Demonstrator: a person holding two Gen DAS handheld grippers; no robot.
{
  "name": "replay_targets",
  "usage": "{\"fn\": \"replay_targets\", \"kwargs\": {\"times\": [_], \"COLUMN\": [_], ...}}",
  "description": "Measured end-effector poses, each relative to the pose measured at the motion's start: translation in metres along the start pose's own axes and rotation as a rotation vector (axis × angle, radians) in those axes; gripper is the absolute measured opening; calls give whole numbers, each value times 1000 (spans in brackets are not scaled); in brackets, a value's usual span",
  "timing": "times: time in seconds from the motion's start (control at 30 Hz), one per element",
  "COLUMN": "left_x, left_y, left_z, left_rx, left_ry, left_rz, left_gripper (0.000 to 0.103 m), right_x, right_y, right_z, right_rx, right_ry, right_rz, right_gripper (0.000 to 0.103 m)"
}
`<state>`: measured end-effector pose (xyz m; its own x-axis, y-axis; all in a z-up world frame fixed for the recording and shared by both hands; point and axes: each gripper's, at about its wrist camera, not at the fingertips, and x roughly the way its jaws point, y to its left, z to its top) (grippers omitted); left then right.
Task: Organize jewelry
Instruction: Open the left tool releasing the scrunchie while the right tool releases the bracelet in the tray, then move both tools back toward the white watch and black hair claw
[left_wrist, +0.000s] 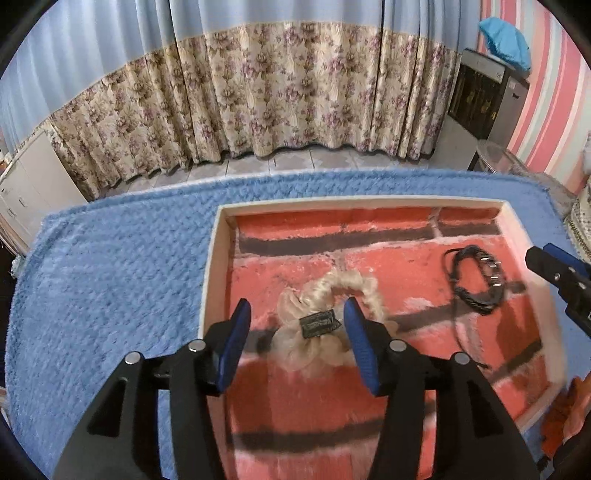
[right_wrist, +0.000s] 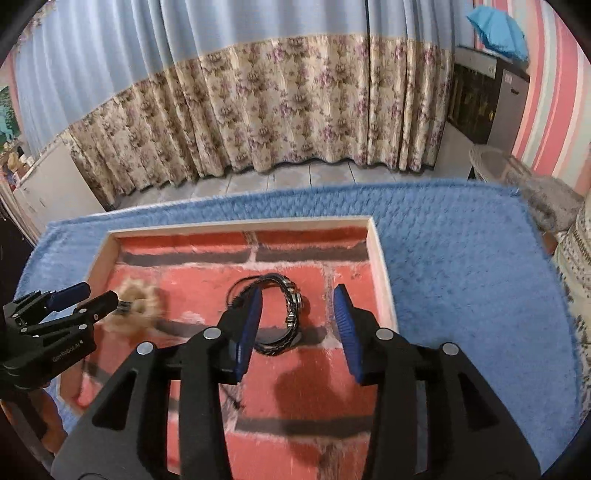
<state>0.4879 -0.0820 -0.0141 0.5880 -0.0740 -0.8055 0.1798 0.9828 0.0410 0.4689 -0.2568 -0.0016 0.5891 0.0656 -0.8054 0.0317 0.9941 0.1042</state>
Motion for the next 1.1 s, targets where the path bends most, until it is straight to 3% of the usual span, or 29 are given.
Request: {"fn": "replay_targets", "kwargs": {"times": [0.3, 0.53, 0.77, 1.1], "left_x": [-112, -181, -215, -227], "left_y": [3, 9, 12, 26], "left_z": [-15, -62, -130, -214], "left_rx": [2, 7, 21, 14], "left_ry": [-125, -211, -267, -289], "left_rz": [-22, -5, 0, 0], "left_gripper": [65, 69, 70, 70], "right_x": [-93, -165, -208, -229], "right_y": [6, 9, 10, 13], "right_z": [-16, -63, -128, -209], "right_rx": [-20, -38, -47, -53], "right_ry": [-96, -195, -256, -286], "right_rz": [24, 34, 22, -34], "right_gripper": [46, 59, 70, 79]}}
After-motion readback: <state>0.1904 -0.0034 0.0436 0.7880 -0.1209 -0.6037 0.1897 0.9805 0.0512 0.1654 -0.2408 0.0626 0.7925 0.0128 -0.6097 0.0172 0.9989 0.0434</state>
